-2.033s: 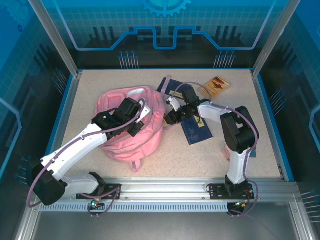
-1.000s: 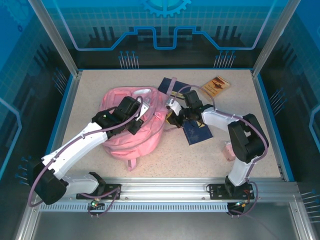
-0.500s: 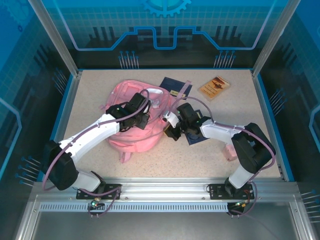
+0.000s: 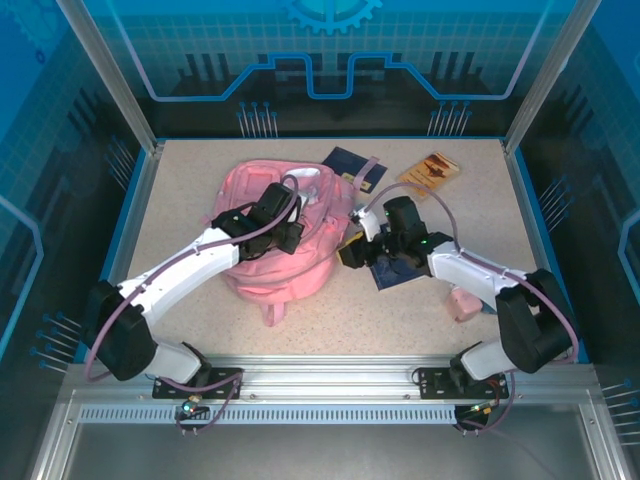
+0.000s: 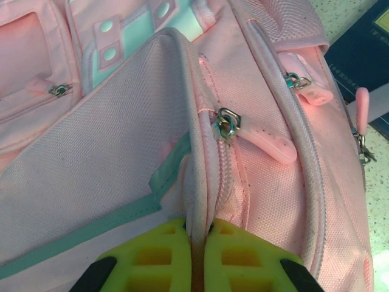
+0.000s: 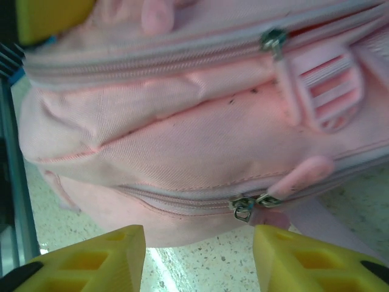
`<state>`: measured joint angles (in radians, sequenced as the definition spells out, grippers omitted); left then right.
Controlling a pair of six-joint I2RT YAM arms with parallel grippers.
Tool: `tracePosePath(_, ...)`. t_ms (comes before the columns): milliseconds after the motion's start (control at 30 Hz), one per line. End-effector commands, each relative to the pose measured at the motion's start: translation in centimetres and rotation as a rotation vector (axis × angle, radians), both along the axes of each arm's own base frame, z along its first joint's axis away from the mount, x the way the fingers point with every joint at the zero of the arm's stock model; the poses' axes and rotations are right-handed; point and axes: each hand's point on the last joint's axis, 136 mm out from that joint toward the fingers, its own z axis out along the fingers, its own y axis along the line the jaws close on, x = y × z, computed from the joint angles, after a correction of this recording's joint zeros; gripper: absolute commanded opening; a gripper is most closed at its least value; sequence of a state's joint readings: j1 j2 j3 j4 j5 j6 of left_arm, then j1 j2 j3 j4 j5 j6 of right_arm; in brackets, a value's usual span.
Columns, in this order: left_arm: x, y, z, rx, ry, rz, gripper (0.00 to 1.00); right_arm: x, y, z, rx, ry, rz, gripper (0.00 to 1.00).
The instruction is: Pack the student bag
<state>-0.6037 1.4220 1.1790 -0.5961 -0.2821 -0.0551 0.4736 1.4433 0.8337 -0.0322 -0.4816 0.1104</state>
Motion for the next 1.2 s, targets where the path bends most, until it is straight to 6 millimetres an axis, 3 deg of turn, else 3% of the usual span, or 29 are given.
tracePosePath(0, 0.6, -0.2, 3.8, -0.075, -0.114, -0.009, 0.0, -0.4, -0.5, 1.4, 0.036, 0.039, 0.0, 0.55)
tracePosePath(133, 0.6, -0.1, 4.2, -0.072, -0.122, -0.015, 0.0, 0.6, -0.8, 0.8, -0.025, 0.025, -0.008, 0.58)
tracePosePath(400, 0.7, -0.2, 4.6, -0.079, -0.126, -0.018, 0.0, 1.7, -0.4, -1.9, -0.139, -0.02, 0.069, 0.54)
tracePosePath(767, 1.1, -0.5, 4.5, -0.083, -0.114, -0.008, 0.0, 0.9, 1.1, -4.7, -0.168, 0.012, 0.143, 0.49)
tracePosePath(900, 1.2, -0.5, 4.4, -0.083, -0.109, -0.006, 0.0, 1.7, 1.3, -5.2, -0.185, -0.011, 0.132, 0.4)
tracePosePath(1033, 1.2, -0.5, 4.3, -0.079, -0.107, -0.008, 0.0, 2.7, 0.9, -5.1, -0.203, -0.059, 0.097, 0.21)
tracePosePath(1167, 1.1, -0.4, 4.3, -0.072, -0.108, -0.013, 0.0, 4.2, -0.7, -5.1, -0.216, -0.047, -0.007, 0.09)
